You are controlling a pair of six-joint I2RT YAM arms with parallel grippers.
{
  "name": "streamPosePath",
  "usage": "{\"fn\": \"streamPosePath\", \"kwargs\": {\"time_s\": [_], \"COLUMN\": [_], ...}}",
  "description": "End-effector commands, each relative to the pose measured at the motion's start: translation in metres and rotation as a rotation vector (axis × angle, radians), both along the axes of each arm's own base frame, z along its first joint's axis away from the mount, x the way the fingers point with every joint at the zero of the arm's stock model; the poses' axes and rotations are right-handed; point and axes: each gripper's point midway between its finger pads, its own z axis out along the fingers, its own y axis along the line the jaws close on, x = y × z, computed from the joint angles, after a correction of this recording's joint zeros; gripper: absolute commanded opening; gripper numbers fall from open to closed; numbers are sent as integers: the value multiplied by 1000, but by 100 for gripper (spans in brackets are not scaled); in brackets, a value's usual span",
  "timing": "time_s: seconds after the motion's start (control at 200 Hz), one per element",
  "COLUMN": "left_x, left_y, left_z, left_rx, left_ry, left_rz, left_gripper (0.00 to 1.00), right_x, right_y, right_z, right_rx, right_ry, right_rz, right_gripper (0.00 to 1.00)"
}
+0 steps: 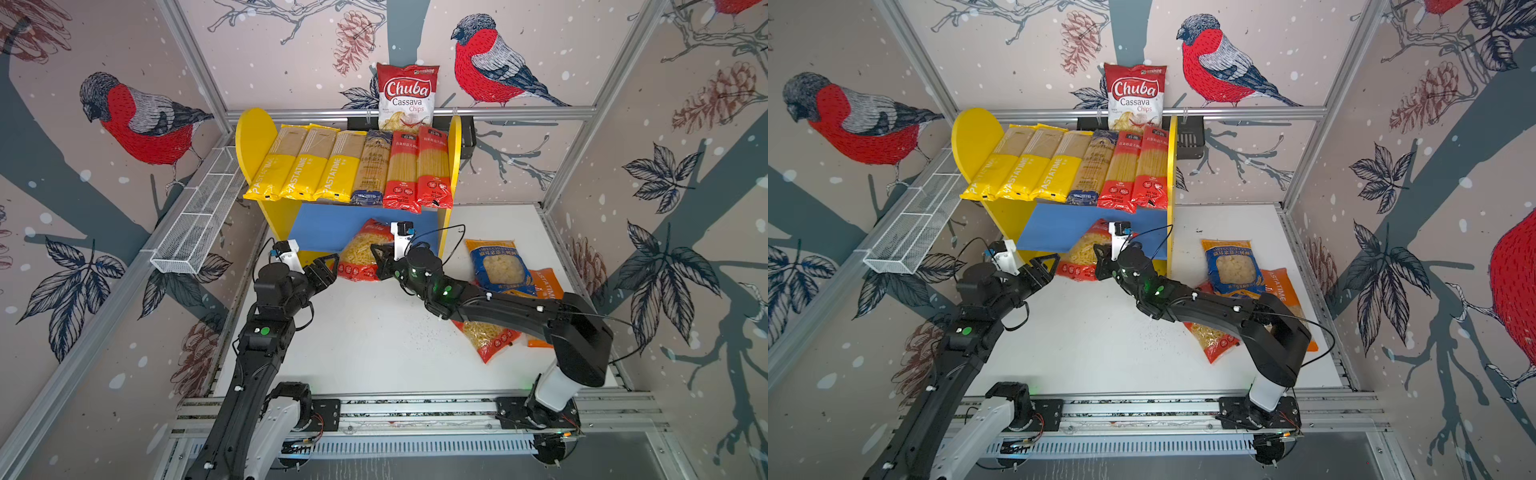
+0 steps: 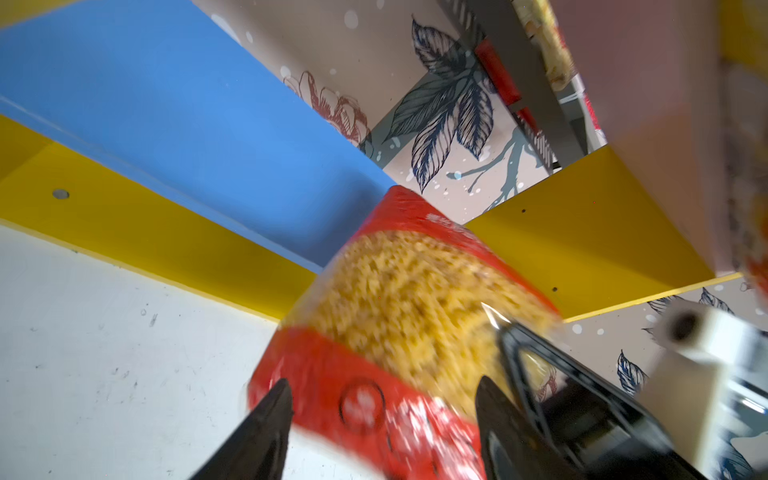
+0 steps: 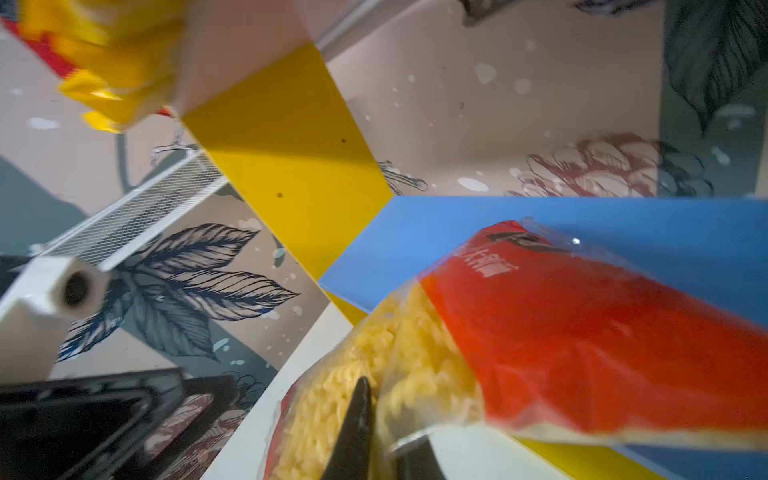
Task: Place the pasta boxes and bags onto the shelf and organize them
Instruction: 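Carry the fusilli bag toward the lower shelf with both grippers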
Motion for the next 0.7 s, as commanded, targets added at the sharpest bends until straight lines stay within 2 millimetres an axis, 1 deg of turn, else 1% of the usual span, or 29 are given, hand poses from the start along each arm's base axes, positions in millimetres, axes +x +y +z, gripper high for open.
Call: {"fn": "streamPosePath", "kwargs": {"time_s": [0.0, 0.085, 0.16, 0.22, 0.28, 0.365, 0.435, 0.48, 0.56, 0.695], "left_x": [5, 5, 4, 4, 2, -1, -4, -5, -5, -6], "left_y": [-6, -11, -17, -20, -23, -26, -27, -29, -30, -30], "left_z": [-1, -11, -21, -31, -44, -59, -69, -71, -73, -76], "left_rx": [-45, -81, -106, -127, -159, -222, -279, -307, -345, -429], "left_ry": [-27, -18, -11, -1, 10, 16, 15, 8, 0, -15], "left_rz": [-23, -50, -77, -94, -105, -111, -105, -111, -119, -105], "left_gripper": [69, 69, 71, 73, 76, 81, 89, 94, 97, 97], "right_x": [10, 11, 16, 19, 22, 25, 29, 31, 28, 26], "right_y": [-8, -24, -39, -47, -50, -46, -44, -42, -33, -21], "right_z": [12, -14, -39, -55, -65, -66, -69, -70, -64, -50], "right_rx": [151, 144, 120, 113, 117, 150, 175, 194, 245, 344], "right_ry": [21, 113, 219, 302, 359, 412, 476, 516, 547, 593], "right_rz": [-16, -42, -88, -101, -115, -102, -105, -99, -50, 10], "right_gripper": [0, 0, 0, 0, 0, 0, 0, 0, 0, 0]}}
